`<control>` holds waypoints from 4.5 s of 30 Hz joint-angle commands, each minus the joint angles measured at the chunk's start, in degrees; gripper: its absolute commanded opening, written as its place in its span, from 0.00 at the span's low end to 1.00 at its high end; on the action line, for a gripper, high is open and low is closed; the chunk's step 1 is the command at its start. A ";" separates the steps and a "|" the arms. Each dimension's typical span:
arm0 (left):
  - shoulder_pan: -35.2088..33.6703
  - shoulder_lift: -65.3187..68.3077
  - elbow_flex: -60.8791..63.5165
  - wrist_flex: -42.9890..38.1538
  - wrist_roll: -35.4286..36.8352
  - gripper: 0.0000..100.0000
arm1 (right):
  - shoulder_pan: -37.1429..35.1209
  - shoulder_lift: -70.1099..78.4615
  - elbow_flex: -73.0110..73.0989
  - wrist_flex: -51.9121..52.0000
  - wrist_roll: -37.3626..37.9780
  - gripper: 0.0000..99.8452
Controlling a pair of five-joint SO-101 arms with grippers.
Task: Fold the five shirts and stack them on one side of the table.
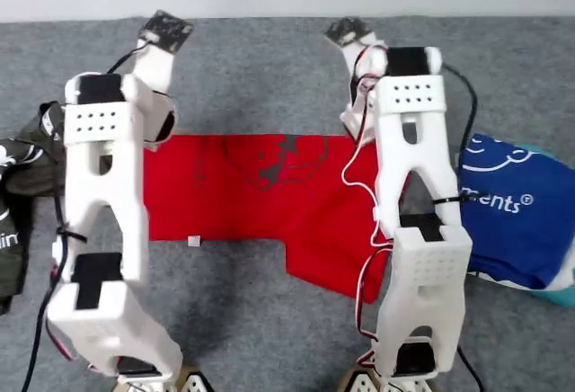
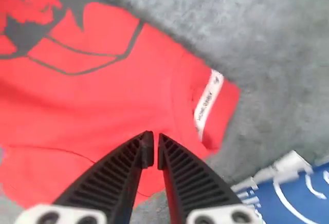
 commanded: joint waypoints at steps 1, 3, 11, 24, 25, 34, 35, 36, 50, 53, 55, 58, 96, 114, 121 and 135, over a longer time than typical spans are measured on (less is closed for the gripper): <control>4.48 -5.10 -1.71 4.22 0.35 0.01 | 3.12 -5.32 -4.92 2.86 -4.84 0.01; 7.03 -5.19 -1.71 6.33 0.35 0.01 | 4.70 -9.54 -3.87 2.86 -6.59 0.01; 20.31 -5.19 -1.63 12.84 0.53 0.01 | 13.32 -32.40 15.12 2.86 -6.59 0.01; 44.22 -5.01 9.89 8.35 3.16 0.15 | 30.73 -59.12 47.12 2.59 -0.97 0.01; 45.45 -5.01 11.21 7.12 3.08 0.16 | 32.04 -60.09 48.53 2.59 -0.44 0.01; 53.89 -2.37 19.91 -2.81 3.08 0.19 | 41.01 -64.66 56.18 2.59 3.96 0.01; 54.42 -0.70 19.91 -2.81 3.16 0.19 | 41.63 -64.84 56.18 2.59 4.22 0.01; 54.86 0.97 19.82 -2.81 3.25 0.19 | 42.07 -64.84 56.18 2.59 4.48 0.01; 53.71 14.68 15.78 -8.35 7.03 0.18 | 43.12 -64.57 56.26 2.51 6.07 0.01; 53.63 15.82 14.20 -8.26 8.26 0.14 | 43.12 -64.66 56.26 2.51 6.07 0.01; 53.80 16.53 13.93 -8.35 7.21 0.09 | 43.03 -64.66 56.26 2.51 6.07 0.01; 53.89 16.62 13.93 -8.88 5.63 0.01 | 43.03 -64.66 56.26 2.51 6.07 0.01; 32.70 20.66 -3.74 -17.76 2.37 0.14 | 42.95 -64.31 56.26 2.15 6.07 0.01; 34.55 24.35 -34.95 10.29 -1.58 0.13 | 42.95 -64.84 56.26 2.24 6.07 0.01; 38.77 22.07 -37.32 16.44 -0.09 0.12 | 41.19 -64.84 56.26 2.24 6.07 0.01; 36.66 19.34 -20.44 11.60 0.09 0.09 | 38.99 -64.57 56.26 2.24 6.07 0.01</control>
